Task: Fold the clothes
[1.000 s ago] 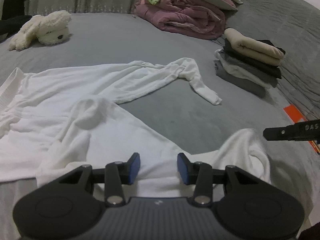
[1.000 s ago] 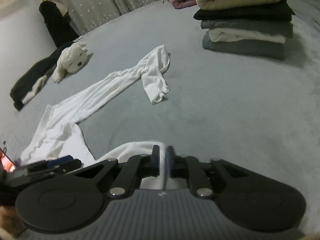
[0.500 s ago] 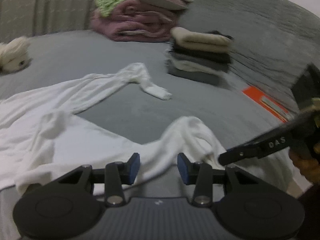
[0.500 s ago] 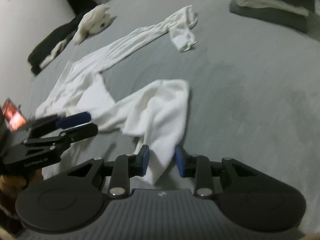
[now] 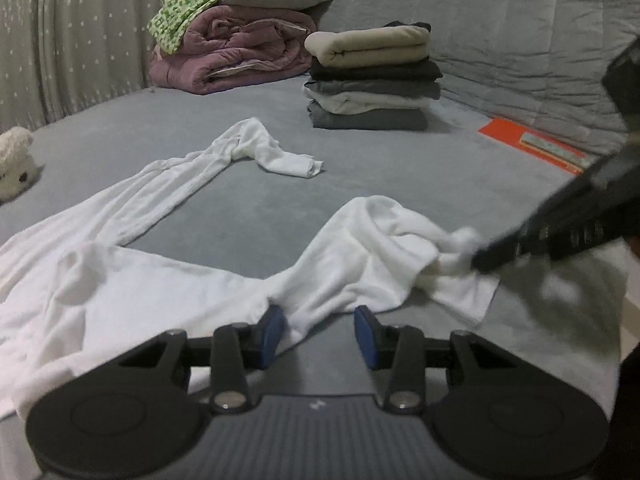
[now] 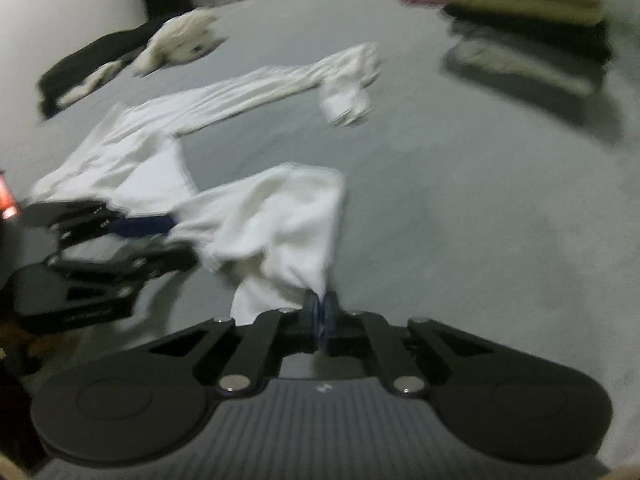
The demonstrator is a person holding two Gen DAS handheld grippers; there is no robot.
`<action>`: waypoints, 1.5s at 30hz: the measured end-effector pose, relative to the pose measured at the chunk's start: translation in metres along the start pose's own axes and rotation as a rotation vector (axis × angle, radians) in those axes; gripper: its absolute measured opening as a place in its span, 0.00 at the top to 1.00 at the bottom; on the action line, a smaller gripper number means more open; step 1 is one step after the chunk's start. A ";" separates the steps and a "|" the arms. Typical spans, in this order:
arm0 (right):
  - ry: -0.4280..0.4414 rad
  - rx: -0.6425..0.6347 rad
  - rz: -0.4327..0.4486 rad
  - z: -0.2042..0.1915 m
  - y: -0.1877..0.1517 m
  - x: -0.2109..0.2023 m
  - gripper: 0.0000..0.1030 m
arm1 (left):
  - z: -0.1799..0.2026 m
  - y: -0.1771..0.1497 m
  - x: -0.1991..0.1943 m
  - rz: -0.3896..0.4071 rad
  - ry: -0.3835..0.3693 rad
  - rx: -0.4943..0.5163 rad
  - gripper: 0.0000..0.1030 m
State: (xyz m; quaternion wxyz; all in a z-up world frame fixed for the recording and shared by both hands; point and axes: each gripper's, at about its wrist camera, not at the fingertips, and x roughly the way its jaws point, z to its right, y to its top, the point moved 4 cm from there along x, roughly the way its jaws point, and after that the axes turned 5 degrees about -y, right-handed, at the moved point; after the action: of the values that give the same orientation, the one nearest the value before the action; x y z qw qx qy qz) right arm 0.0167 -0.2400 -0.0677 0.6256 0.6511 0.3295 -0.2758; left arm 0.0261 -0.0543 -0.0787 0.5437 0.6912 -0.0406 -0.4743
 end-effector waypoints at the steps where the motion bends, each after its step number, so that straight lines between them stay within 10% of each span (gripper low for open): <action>1: -0.030 0.008 0.020 0.007 0.003 -0.002 0.98 | 0.000 0.001 0.000 0.002 0.011 0.005 0.74; 3: -0.091 0.022 0.066 0.020 0.011 -0.007 0.98 | 0.001 0.003 0.001 0.007 0.033 0.014 0.96; 13: -0.183 0.039 0.237 0.055 0.040 -0.035 0.99 | 0.004 0.031 -0.035 0.131 -0.053 -0.016 0.97; 34: 0.077 -0.267 -0.132 0.026 -0.055 -0.036 0.94 | 0.001 -0.021 -0.041 -0.165 -0.389 0.015 0.96; 39: 0.148 -0.236 -0.159 0.033 -0.050 -0.047 0.84 | -0.016 -0.015 -0.039 -0.229 -0.498 -0.095 0.78; 45: 0.116 -0.089 -0.078 0.061 -0.030 -0.049 0.75 | -0.035 0.001 -0.036 -0.168 -0.458 -0.192 0.59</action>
State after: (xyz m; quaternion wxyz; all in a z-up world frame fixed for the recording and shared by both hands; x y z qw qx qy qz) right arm -0.0345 -0.3045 -0.0527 0.6224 0.6245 0.4022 -0.2467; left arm 0.0311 -0.0093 -0.0570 0.5423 0.5119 -0.0598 -0.6635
